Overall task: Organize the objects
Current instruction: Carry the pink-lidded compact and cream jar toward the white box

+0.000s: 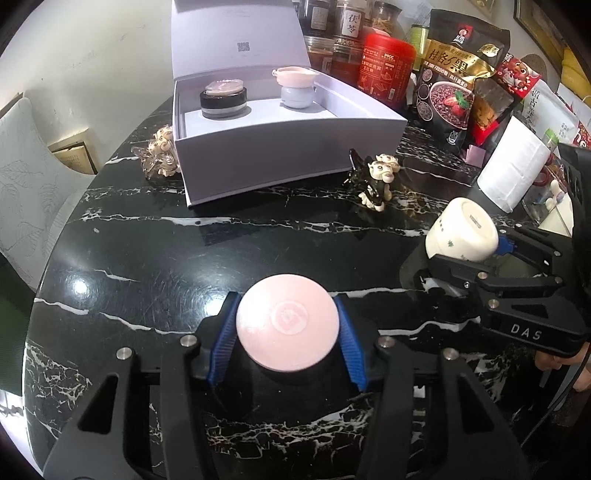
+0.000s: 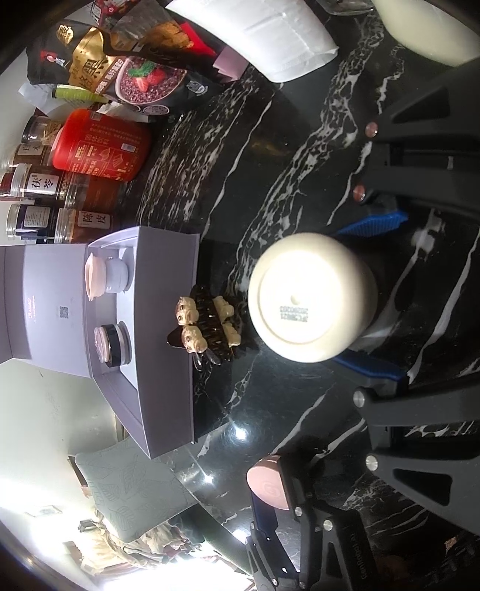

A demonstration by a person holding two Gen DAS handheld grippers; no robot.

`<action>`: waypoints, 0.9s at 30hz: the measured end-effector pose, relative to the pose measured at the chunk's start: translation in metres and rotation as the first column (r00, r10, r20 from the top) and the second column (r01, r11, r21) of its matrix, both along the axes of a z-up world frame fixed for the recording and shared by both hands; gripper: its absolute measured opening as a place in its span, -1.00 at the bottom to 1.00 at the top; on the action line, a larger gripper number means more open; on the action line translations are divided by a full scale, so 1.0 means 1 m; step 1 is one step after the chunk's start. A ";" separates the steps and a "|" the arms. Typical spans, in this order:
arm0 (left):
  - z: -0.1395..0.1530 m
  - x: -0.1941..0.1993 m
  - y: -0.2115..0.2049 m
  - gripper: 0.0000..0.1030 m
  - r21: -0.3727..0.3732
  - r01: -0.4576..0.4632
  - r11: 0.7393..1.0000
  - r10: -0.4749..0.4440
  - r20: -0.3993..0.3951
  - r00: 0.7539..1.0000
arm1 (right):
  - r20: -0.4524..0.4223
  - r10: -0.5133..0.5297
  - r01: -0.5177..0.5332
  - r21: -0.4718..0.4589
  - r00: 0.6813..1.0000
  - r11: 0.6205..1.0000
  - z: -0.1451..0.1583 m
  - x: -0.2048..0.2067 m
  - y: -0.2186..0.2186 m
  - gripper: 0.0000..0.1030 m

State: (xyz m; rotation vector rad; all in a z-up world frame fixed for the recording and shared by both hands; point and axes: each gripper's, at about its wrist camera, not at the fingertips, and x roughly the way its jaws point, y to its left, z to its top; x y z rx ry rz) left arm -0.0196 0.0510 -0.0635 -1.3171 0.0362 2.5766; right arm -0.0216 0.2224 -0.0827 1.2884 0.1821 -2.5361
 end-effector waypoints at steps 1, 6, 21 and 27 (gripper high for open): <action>0.000 0.000 0.000 -0.04 0.003 0.002 1.000 -0.002 0.004 1.000 | 0.002 0.004 -0.004 0.001 1.000 1.000 0.000 0.000 -0.001 0.07; 0.001 -0.001 -0.003 -0.04 0.019 -0.001 1.000 0.001 0.027 1.000 | 0.005 0.024 -0.024 -0.005 1.000 1.000 0.001 0.003 -0.005 0.07; 0.022 -0.003 -0.013 -0.04 0.009 -0.007 1.000 0.007 0.007 1.000 | 0.000 0.074 -0.074 0.016 0.997 0.997 0.012 0.012 -0.020 0.07; 0.030 -0.009 -0.016 -0.04 -0.005 -0.014 1.000 0.014 -0.003 1.000 | -0.007 0.089 -0.089 0.035 0.996 0.995 0.023 0.012 -0.026 0.07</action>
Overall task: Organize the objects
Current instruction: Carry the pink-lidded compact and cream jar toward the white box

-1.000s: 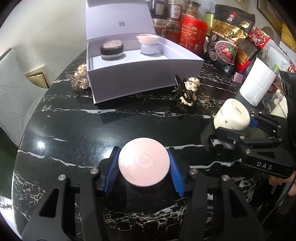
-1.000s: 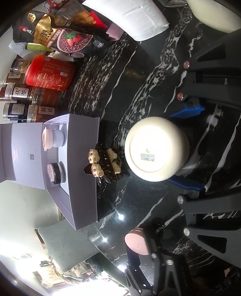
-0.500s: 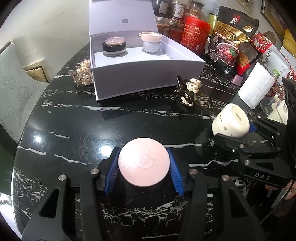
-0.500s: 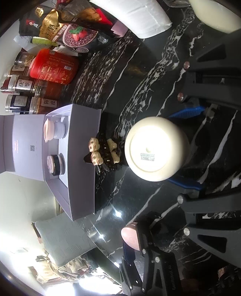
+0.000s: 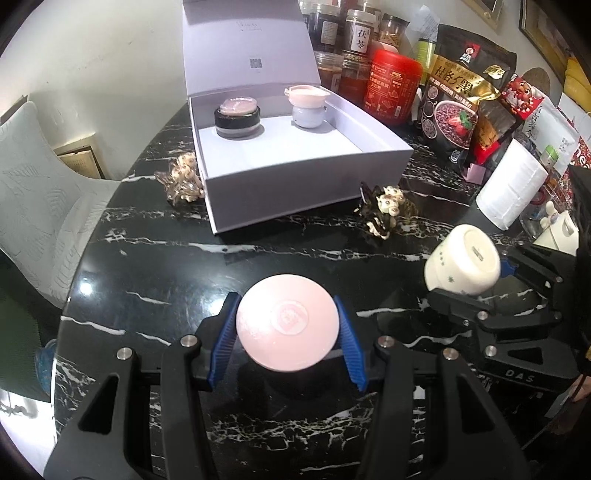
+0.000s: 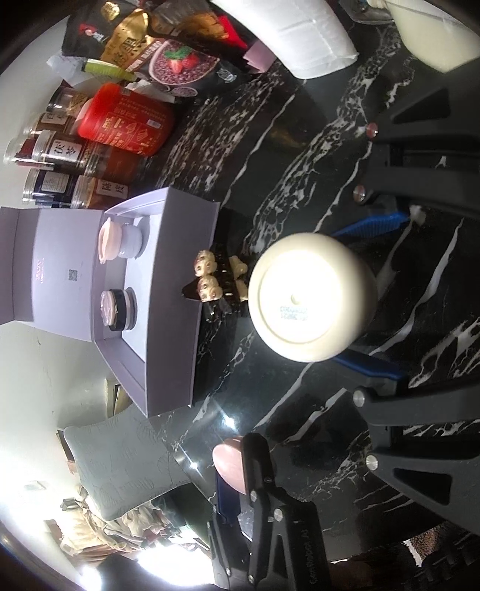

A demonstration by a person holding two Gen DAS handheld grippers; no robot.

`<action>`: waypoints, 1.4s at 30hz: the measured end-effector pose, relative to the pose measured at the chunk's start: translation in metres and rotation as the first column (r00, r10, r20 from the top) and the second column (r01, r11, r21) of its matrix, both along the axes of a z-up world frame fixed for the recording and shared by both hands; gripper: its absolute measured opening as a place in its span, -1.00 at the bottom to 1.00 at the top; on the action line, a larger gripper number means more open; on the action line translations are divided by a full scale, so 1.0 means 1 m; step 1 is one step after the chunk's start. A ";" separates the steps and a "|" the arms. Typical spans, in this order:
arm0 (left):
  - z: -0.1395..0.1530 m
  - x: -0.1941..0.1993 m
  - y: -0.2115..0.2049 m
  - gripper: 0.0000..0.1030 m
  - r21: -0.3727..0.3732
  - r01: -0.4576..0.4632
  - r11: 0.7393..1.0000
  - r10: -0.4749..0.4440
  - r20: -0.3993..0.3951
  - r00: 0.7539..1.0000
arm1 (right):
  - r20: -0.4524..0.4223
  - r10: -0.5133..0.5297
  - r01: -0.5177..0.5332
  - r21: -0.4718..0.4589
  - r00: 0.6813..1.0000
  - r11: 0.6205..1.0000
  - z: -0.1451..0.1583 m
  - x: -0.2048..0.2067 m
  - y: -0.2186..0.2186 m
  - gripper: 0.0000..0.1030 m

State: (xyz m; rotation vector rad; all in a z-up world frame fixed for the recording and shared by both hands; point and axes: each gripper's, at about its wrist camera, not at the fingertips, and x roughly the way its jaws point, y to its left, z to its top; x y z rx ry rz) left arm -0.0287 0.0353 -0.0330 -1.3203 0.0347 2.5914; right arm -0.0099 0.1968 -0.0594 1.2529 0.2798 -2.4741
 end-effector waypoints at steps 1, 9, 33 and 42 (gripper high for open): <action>0.001 -0.001 -0.001 -0.04 0.000 0.001 1.000 -0.001 0.002 1.000 | -0.002 0.001 -0.001 0.004 1.000 1.000 0.002 0.000 -0.001 0.07; 0.015 -0.011 0.000 -0.04 -0.005 0.006 1.000 -0.006 -0.006 1.000 | -0.027 0.043 -0.043 0.013 0.999 0.999 0.021 0.000 -0.005 0.07; 0.045 -0.075 0.003 -0.04 -0.044 -0.003 0.999 0.001 -0.032 0.999 | -0.104 0.136 -0.134 0.025 0.985 0.991 0.063 -0.053 -0.021 0.07; 0.043 -0.110 0.002 -0.04 -0.018 -0.002 1.000 0.002 -0.025 1.000 | -0.112 0.133 -0.133 0.004 0.985 0.991 0.066 -0.086 -0.023 0.07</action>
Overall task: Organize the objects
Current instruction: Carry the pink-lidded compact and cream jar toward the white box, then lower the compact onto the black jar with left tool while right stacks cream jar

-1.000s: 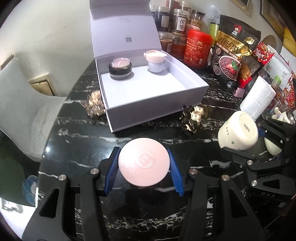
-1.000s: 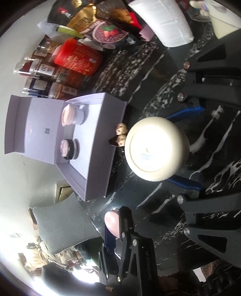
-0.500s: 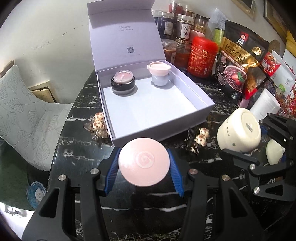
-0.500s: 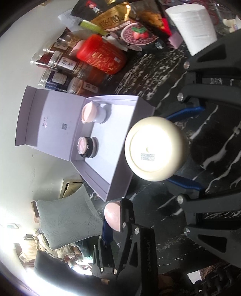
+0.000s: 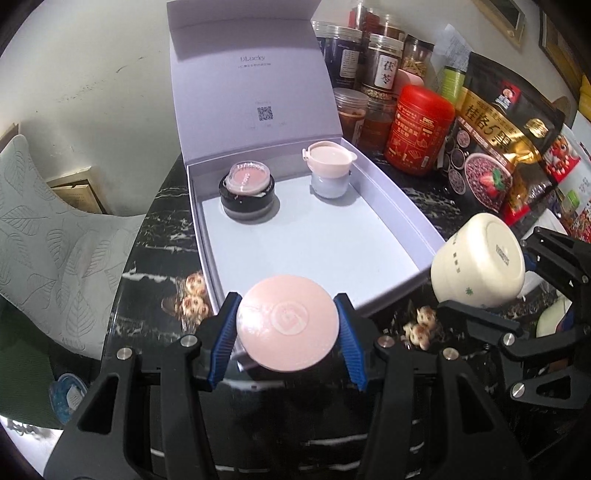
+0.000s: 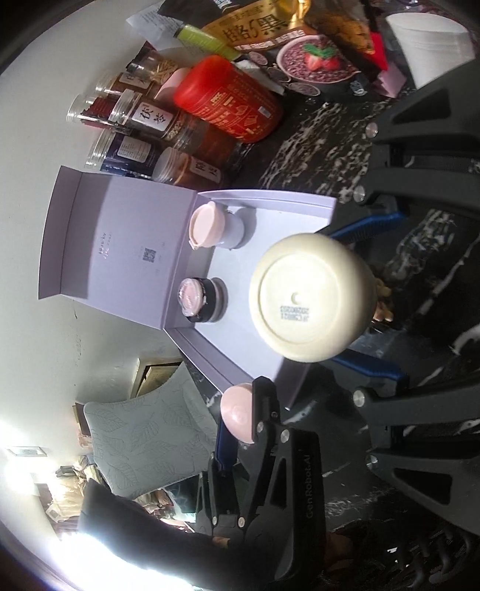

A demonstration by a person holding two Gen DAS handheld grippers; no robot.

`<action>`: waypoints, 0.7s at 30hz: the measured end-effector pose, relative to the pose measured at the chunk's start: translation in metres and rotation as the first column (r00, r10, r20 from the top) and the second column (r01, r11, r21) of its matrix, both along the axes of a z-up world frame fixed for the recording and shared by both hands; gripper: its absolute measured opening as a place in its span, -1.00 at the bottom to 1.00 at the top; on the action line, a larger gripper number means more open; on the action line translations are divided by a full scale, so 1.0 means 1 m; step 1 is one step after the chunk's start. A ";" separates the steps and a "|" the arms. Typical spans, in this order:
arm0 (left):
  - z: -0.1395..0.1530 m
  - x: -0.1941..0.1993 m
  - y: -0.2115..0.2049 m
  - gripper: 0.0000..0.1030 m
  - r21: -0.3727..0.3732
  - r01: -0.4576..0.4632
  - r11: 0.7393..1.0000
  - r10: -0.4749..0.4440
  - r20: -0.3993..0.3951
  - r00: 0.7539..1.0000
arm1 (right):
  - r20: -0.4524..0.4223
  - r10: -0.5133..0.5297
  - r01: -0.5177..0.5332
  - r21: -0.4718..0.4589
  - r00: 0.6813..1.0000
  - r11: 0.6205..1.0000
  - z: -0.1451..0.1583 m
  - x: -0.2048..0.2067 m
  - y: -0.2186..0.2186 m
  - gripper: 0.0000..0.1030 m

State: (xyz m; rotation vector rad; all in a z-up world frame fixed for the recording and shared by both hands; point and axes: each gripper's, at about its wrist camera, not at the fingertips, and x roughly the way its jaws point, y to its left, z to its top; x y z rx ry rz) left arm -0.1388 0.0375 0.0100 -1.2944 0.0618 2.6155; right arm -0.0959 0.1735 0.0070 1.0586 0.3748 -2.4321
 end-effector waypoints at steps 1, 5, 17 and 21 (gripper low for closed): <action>-0.001 -0.005 0.000 -0.04 0.002 -0.002 1.000 0.002 0.000 1.000 | 0.001 0.000 0.000 -0.003 1.000 1.000 0.000 -0.003 0.000 0.07; -0.004 -0.020 -0.001 -0.04 0.004 -0.006 1.000 0.006 0.005 1.000 | 0.004 -0.004 0.004 -0.009 1.000 1.000 -0.001 -0.021 -0.001 0.07; -0.011 -0.070 -0.005 -0.04 0.000 -0.013 1.000 0.013 0.003 1.000 | -0.001 -0.013 0.013 -0.030 1.000 0.999 -0.004 -0.075 -0.004 0.07; -0.011 -0.090 -0.004 -0.04 -0.013 -0.009 1.000 0.009 -0.002 1.000 | -0.010 -0.005 0.005 -0.028 1.000 1.000 -0.002 -0.093 -0.007 0.07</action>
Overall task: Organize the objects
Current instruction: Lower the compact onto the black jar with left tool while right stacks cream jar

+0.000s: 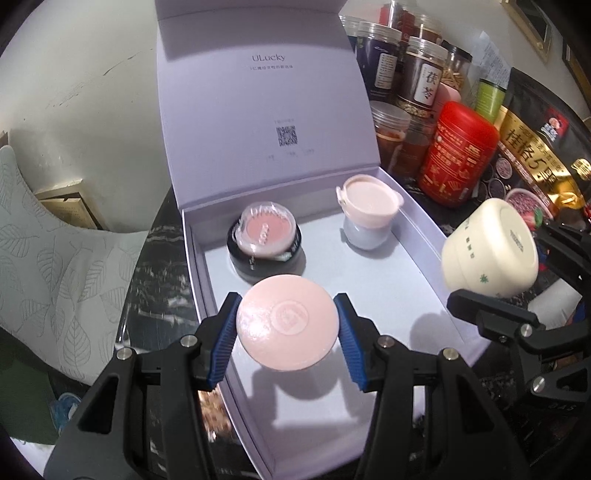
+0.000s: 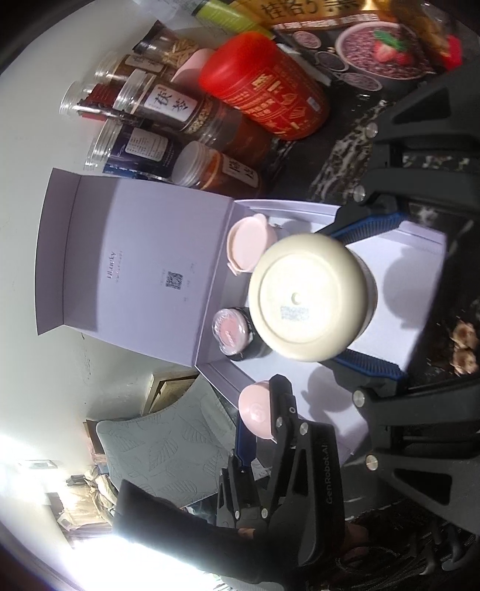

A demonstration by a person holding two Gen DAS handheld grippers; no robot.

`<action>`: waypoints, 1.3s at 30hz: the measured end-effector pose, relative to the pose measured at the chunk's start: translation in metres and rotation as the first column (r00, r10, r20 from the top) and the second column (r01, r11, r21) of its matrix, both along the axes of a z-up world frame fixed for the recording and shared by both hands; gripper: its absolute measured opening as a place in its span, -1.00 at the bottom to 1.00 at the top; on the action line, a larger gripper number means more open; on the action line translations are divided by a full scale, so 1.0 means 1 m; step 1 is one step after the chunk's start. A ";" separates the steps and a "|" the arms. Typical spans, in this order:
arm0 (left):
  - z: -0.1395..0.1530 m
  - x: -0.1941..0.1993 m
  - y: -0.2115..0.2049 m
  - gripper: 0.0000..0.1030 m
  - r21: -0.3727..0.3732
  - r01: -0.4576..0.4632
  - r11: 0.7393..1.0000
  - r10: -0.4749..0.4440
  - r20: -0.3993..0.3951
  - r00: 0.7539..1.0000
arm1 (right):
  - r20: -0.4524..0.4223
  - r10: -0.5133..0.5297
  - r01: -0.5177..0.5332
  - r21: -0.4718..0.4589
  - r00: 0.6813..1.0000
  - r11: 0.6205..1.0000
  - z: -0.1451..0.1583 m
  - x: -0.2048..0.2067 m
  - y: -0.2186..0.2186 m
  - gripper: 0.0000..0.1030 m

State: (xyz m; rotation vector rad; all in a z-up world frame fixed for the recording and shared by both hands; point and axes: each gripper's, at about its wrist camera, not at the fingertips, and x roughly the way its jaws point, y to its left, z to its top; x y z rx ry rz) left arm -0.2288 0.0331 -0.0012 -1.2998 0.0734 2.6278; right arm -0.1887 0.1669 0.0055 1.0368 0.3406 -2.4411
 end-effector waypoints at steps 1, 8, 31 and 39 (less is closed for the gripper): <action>0.000 -0.003 0.000 -0.04 -0.003 0.000 1.000 0.000 -0.004 1.000 | -0.003 0.002 -0.002 -0.001 1.000 1.000 0.000 -0.003 -0.001 0.07; 0.004 -0.028 0.001 -0.04 -0.012 -0.003 1.000 0.003 -0.026 1.000 | 0.004 0.004 -0.004 -0.014 1.000 1.000 0.001 -0.028 -0.003 0.07; 0.002 -0.098 0.014 -0.04 -0.058 0.022 0.998 -0.025 -0.052 0.998 | 0.005 -0.058 0.058 -0.020 0.998 0.998 -0.005 -0.105 0.000 0.07; -0.006 -0.106 0.020 -0.04 -0.072 0.038 0.997 -0.041 -0.043 0.998 | 0.020 -0.063 0.064 -0.013 0.998 0.998 -0.009 -0.129 -0.002 0.07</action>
